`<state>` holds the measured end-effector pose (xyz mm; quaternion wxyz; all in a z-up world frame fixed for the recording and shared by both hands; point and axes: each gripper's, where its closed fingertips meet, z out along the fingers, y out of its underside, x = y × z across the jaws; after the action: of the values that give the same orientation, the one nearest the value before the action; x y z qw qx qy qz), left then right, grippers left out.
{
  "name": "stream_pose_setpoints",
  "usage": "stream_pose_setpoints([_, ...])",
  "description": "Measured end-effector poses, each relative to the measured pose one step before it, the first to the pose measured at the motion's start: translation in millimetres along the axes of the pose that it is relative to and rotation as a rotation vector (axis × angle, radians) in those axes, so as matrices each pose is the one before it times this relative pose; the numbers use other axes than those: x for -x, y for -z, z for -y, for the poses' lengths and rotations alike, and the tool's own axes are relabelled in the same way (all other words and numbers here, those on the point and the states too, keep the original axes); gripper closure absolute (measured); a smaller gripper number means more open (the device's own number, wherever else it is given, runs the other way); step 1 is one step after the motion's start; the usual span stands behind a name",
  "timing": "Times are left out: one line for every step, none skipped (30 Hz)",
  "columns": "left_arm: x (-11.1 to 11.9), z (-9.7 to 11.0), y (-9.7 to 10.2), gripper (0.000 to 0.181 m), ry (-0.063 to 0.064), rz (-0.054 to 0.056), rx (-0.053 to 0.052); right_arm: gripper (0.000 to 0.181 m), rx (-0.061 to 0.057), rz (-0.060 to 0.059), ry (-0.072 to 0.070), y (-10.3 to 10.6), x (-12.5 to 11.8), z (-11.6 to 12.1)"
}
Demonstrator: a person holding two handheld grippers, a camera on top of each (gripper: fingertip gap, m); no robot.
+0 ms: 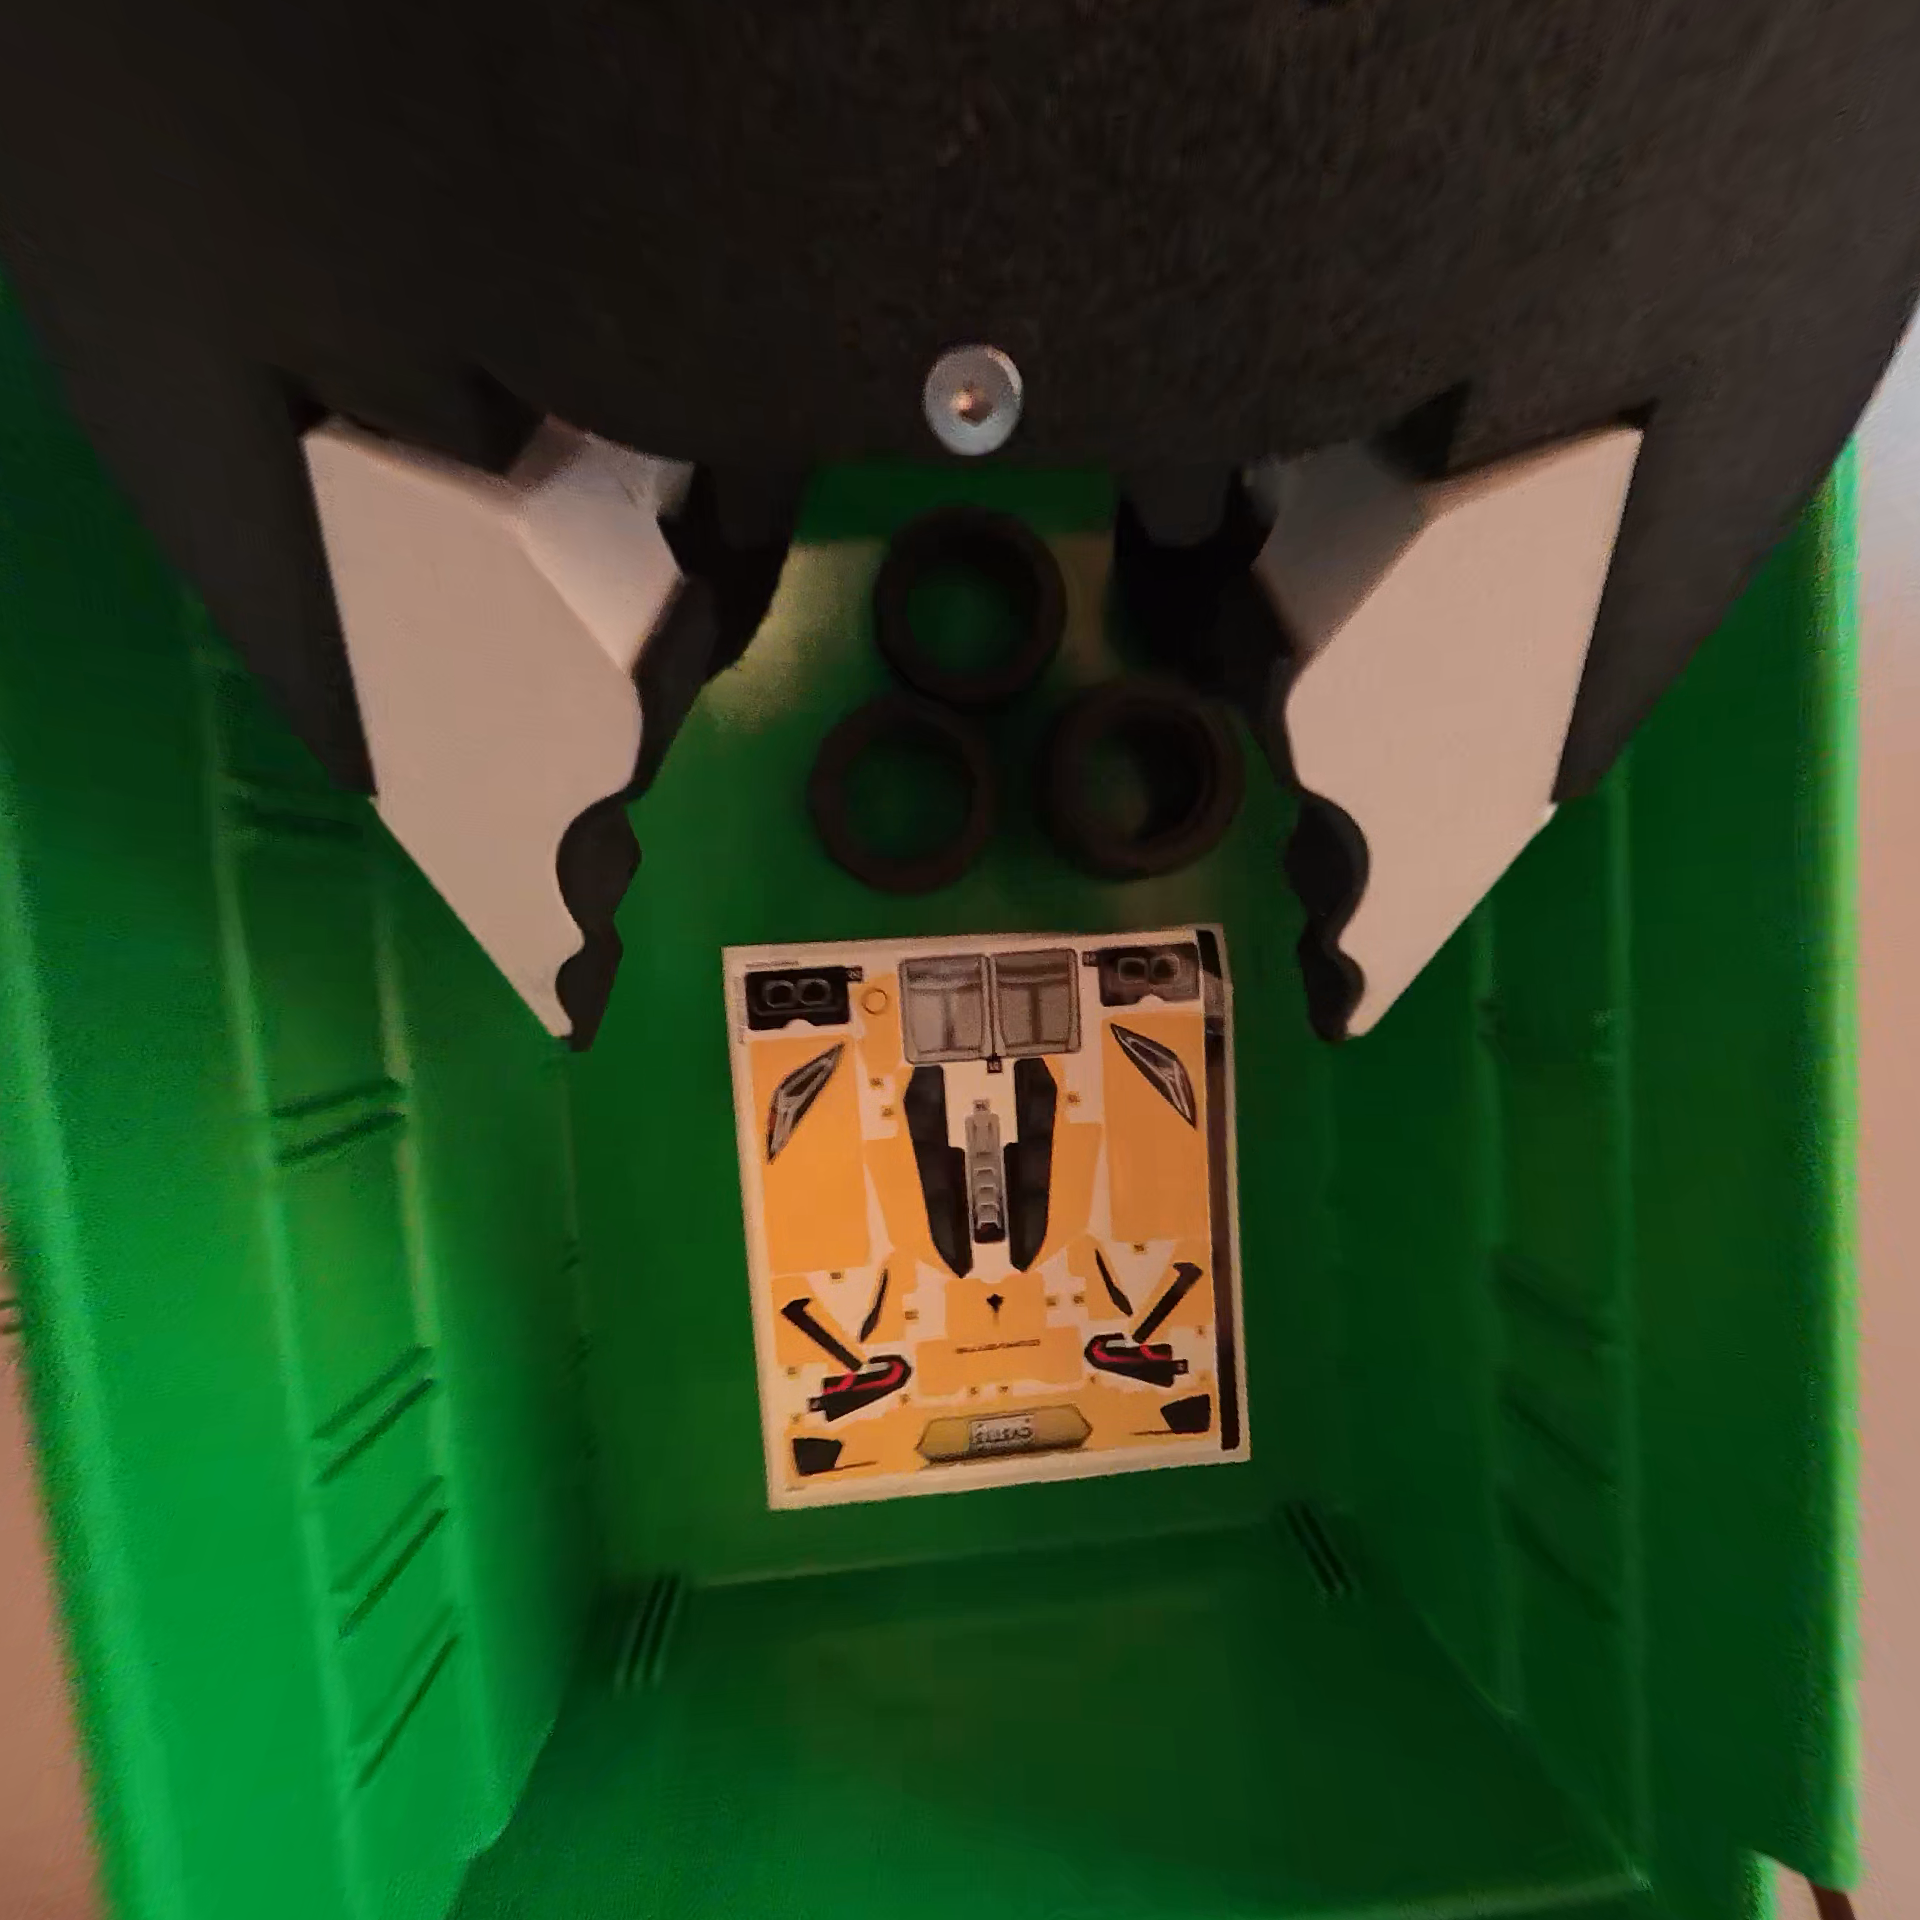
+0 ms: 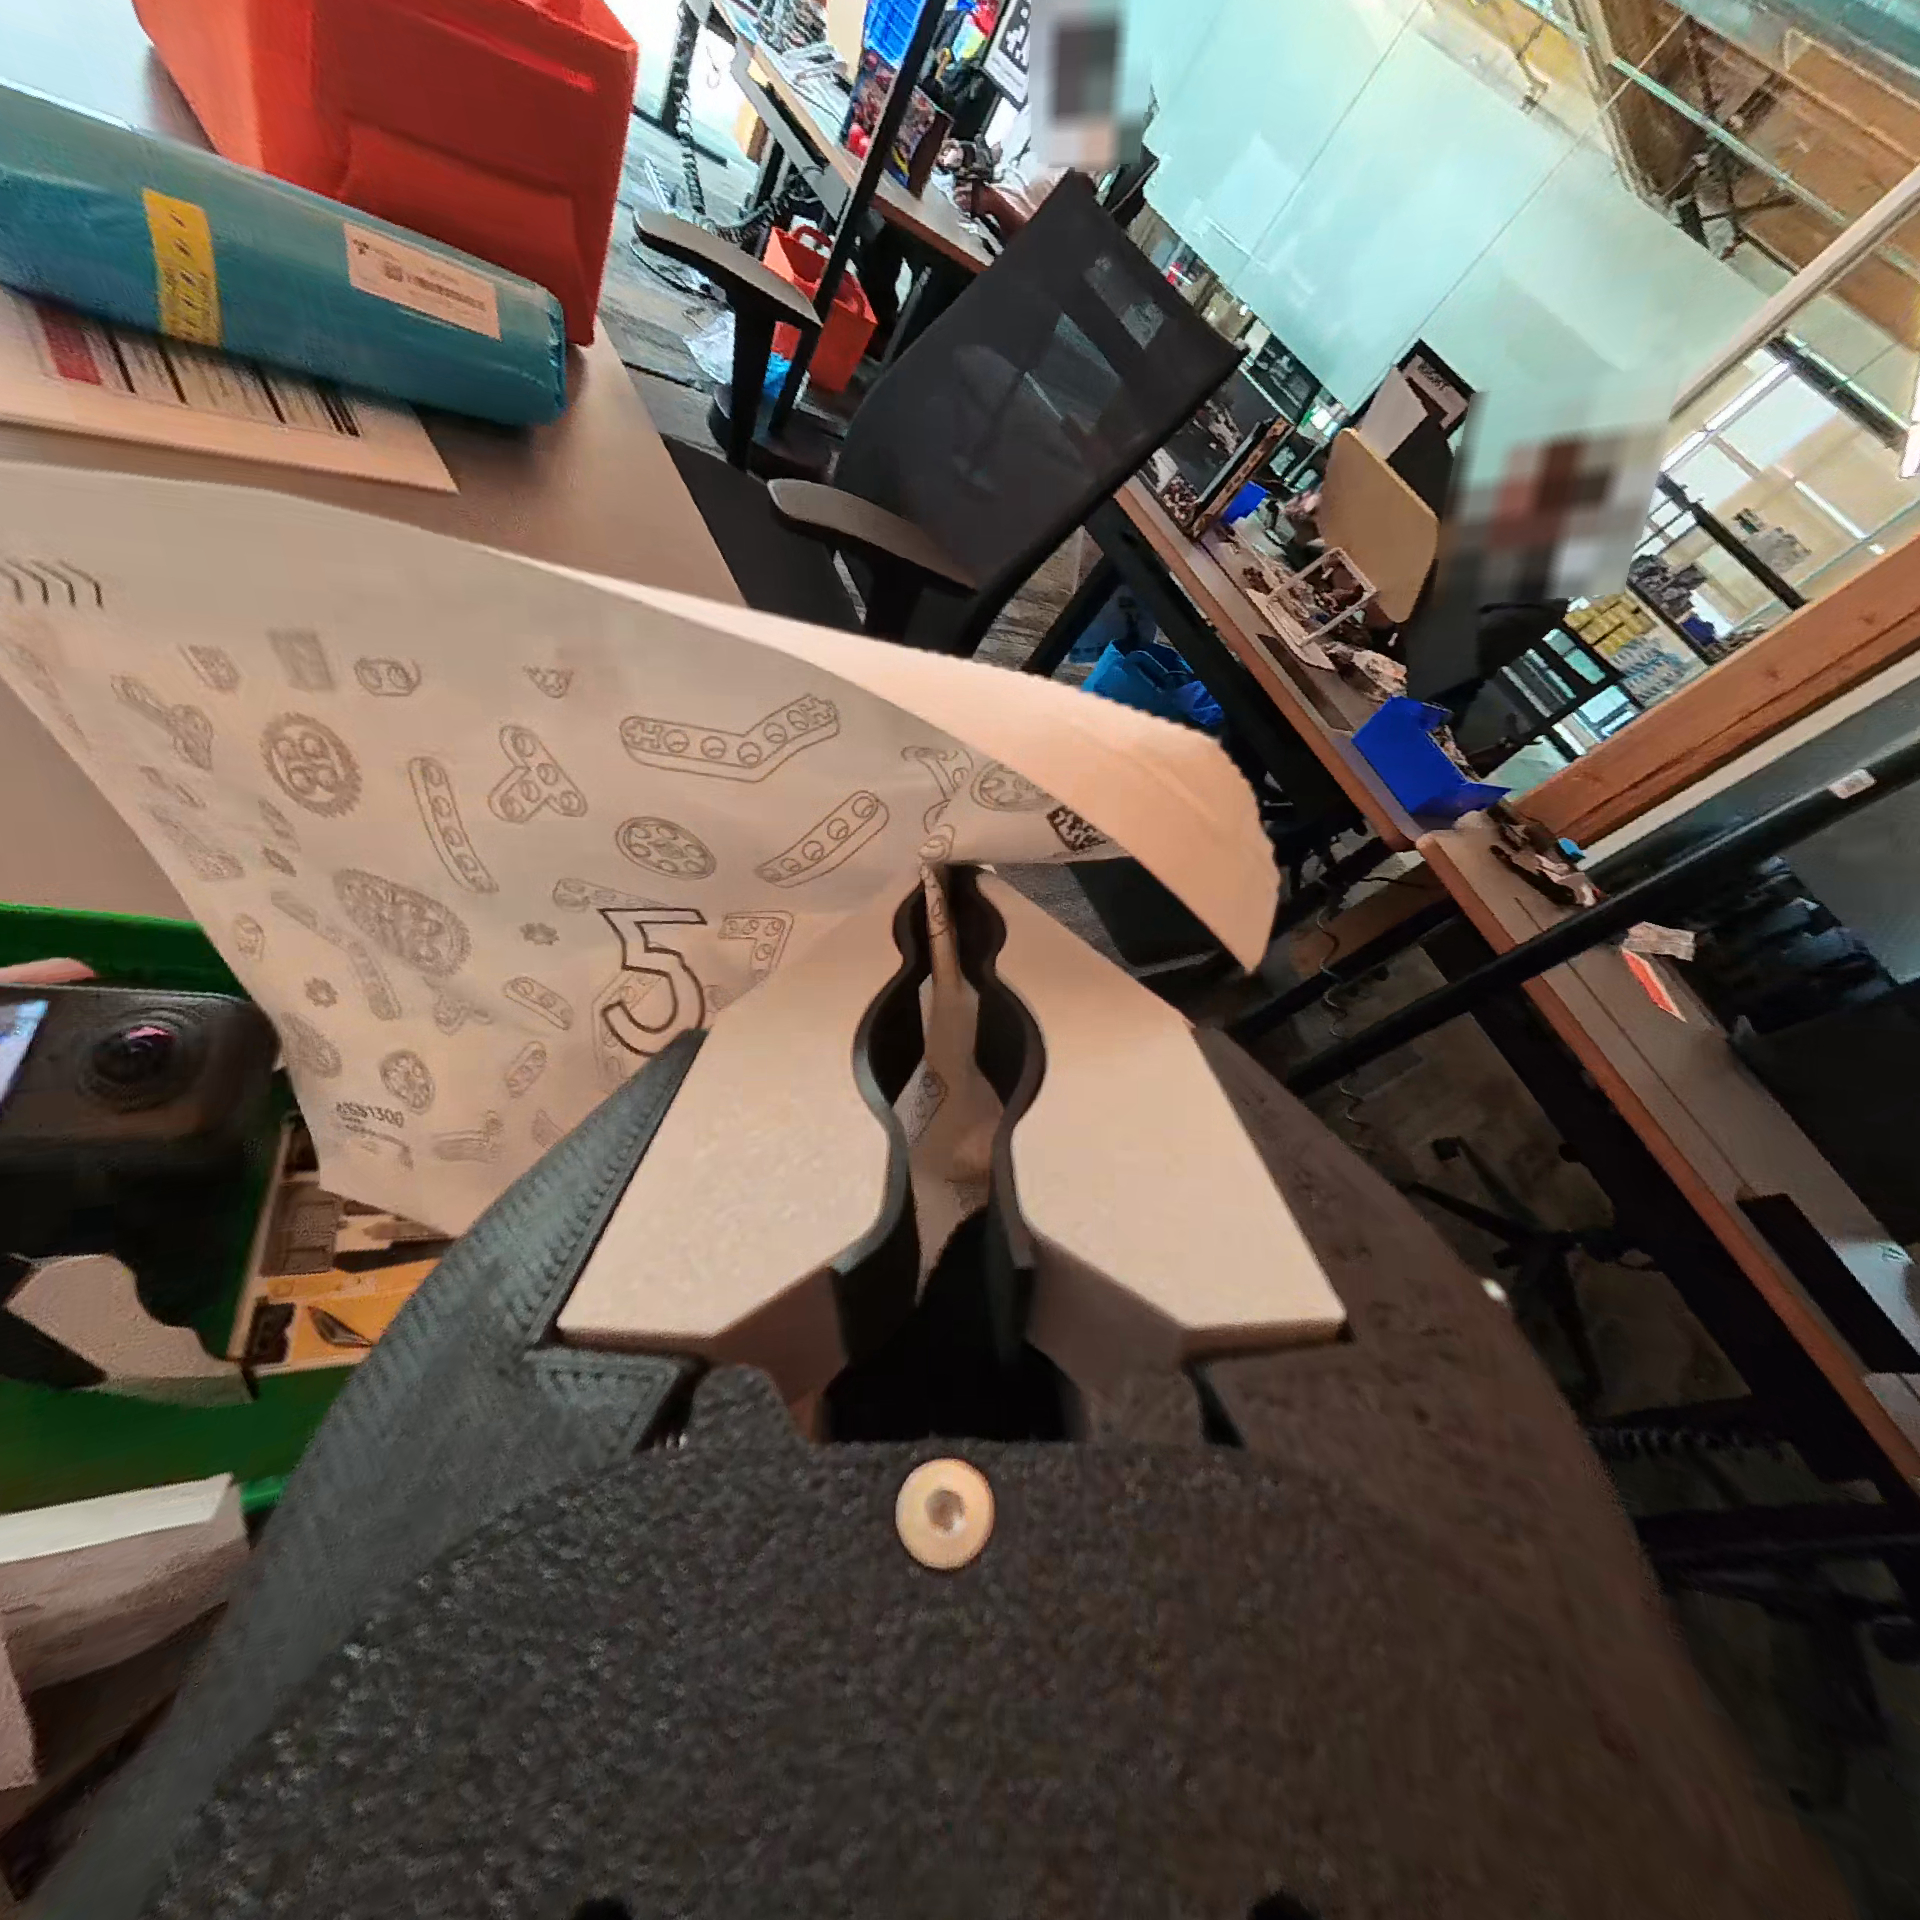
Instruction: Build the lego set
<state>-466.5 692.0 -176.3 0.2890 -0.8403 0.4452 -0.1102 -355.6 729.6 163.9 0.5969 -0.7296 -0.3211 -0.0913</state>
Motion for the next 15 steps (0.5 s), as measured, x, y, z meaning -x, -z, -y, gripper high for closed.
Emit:
stream_pose_setpoints([0.75, 0.10, -6.94, 0.051, -0.0123, 0.0103, 0.0163, 0.180, 0.0093, -0.0075, 0.0070, -0.43, -0.62, -3.54])
stream_pose_setpoints([0.13, 0.18, -6.11, 0.049, -0.0039, 0.0012, 0.0102, 0.180, 0.0152, -0.0124, 0.0085, -1.13, -1.28, -4.39])
stream_pose_setpoints([-1.30, -0.43, -5.35, 0.045, -0.0050, -0.0080, 0.0098, 0.180, 0.0174, -0.0135, 0.0104, -1.63, -1.58, -4.84])
stream_pose_setpoints([-1.71, -0.72, -4.72, 0.042, -0.0032, -0.0101, 0.0089, 0.180, 0.0186, -0.0199, 0.0051, -1.76, -3.25, -4.95])
stream_pose_setpoints([-1.51, -1.19, -4.57, 0.040, 0.0039, -0.0082, 0.0109, 0.180, 0.0185, -0.0270, 0.0043, -0.85, -4.96, -4.68])
stream_pose_setpoints([-1.87, -1.76, -4.54, 0.038, 0.0058, -0.0109, 0.0188, 0.180, 0.0080, -0.0236, 0.0022, 0.53, -5.37, -2.62])
stream_pose_setpoints([-2.76, -2.52, -4.59, 0.036, 0.0007, -0.0140, 0.0258, 0.180, 0.0034, -0.0201, -0.0038, 1.37, -5.51, -1.42])
stream_pose_setpoints([-1.51, -2.44, -4.30, 0.034, -0.0037, -0.0060, 0.0275, 0.180, 0.0080, -0.0311, -0.0006, 1.88, -7.21, -1.28])
stream_pose_setpoints([-0.27, -2.07, -4.03, 0.032, -0.0059, 0.0015, 0.0248, 0.180, 0.0038, -0.0295, 0.0047, 2.31, -6.93, -0.08])
stream_pose_setpoints([0.87, -0.93, -3.56, 0.032, -0.0016, 0.0042, 0.0186, 0.180, -0.0029, -0.0263, 0.0036, 2.53, -6.49, 1.07])
stream_pose_setpoints([-0.40, 0.00, -2.61, 0.031, 0.0117, -0.0120, 0.0120, 0.180, -0.0053, -0.0226, 0.0040, 2.35, -5.84, 1.45])
stream_pose_setpoints([-1.12, -1.02, -1.81, 0.031, 0.0174, -0.0224, 0.0165, 0.180, -0.0051, -0.0121, 0.0026, 1.94, -4.19, 1.38])
stream_pose_setpoints([1.06, 0.49, -0.31, 0.032, 0.0046, -0.0028, 0.0047, 0.180, -0.0064, -0.0023, -0.0015, 1.57, -2.53, 1.38])
stream_pose_setpoints([-0.14, -0.19, 0.35, 0.033, -0.0018, -0.0015, 0.0049, 0.180, -0.0090, 0.0065, -0.0057, 1.43, -1.04, 1.34])
stream_pose_setpoints([-0.24, -0.21, 0.19, 0.033, -0.0013, 0.0010, 0.0097, 0.180, -0.0081, 0.0120, -0.0070, 0.93, -0.01, 0.87])
